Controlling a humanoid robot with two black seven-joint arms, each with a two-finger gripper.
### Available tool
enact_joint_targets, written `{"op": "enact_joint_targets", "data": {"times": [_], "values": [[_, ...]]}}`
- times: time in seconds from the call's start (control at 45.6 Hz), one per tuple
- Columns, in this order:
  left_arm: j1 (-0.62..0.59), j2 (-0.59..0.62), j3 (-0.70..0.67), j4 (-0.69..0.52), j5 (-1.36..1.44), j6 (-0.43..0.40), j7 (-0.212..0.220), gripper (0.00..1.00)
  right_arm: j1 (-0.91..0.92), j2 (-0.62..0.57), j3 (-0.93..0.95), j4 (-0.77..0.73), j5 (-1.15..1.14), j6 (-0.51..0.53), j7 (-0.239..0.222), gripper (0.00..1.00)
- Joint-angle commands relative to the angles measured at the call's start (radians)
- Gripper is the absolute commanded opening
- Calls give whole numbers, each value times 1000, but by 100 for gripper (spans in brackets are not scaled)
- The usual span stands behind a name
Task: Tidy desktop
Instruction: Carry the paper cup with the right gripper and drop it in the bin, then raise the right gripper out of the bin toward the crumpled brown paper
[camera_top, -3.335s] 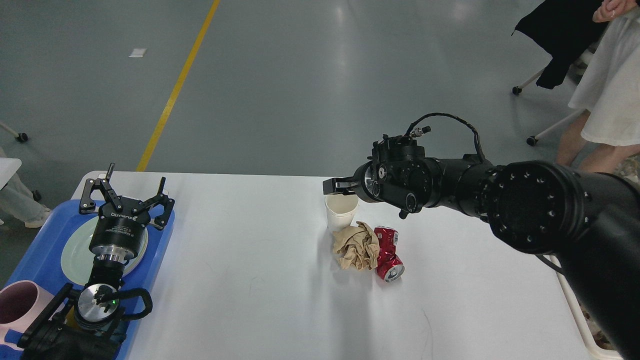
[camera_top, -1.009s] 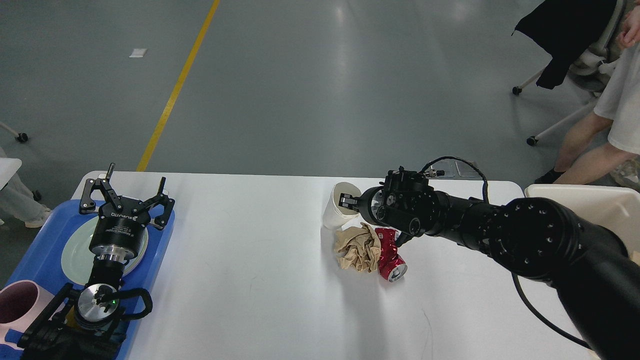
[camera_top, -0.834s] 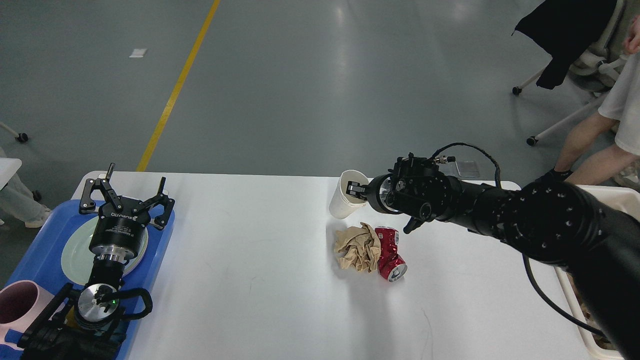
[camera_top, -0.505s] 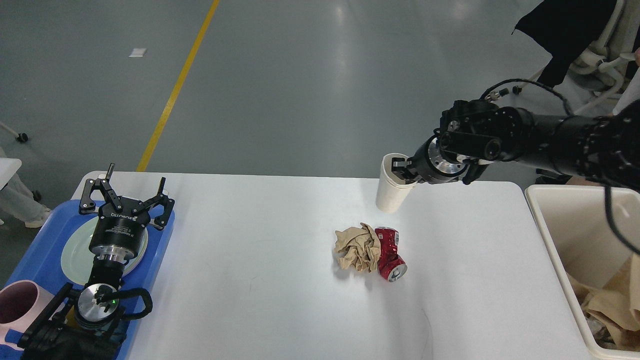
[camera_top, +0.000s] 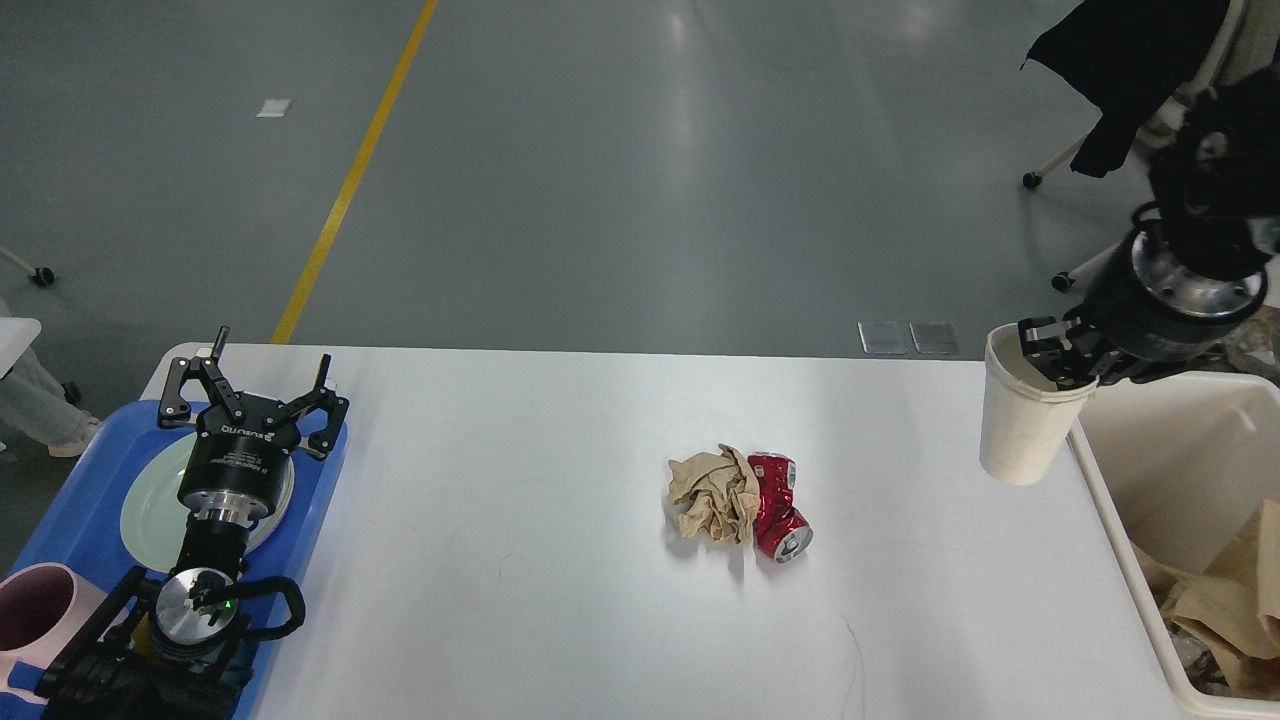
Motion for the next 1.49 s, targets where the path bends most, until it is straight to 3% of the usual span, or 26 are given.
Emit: {"op": "enact_joint_targets", "data": {"times": [0.0,0.132,0.285,0.417,0.548,0.702,0.899,1.075,1.25,1.47], "values": [[0,-1,0,0,-1,0,-2,97,108,-32,-137,124,-2,-9,124,0],[0,0,0,0,-1,0,-2,97,182,-32,-229,168,-2,-12,198,0],[0,0,0,0,-1,0,0,97,193,-78,-284,155,0,-44,198,0],[0,-1,0,0,-1,0,0,97,92,-235,-367,91,-15,-181,180,0],[0,-1,0,0,-1,0,0,97,-139,-446,-356,-142,-31,-270,164,0],[0,-1,0,0,-1,0,0,97,-512,-552,-180,-466,-34,-276,164,0],[0,-1,0,0,-1,0,0,97,-1126,-534,301,-839,-34,-290,163,0],[0,-1,0,0,-1,0,0,97,-1551,-370,576,-1213,-31,-290,161,0],[0,-1,0,0,-1,0,0,97,-1807,-171,656,-1539,-19,-311,160,0],[0,-1,0,0,-1,-2,0,97,-1882,-100,682,-1560,-20,-446,152,0]]}}
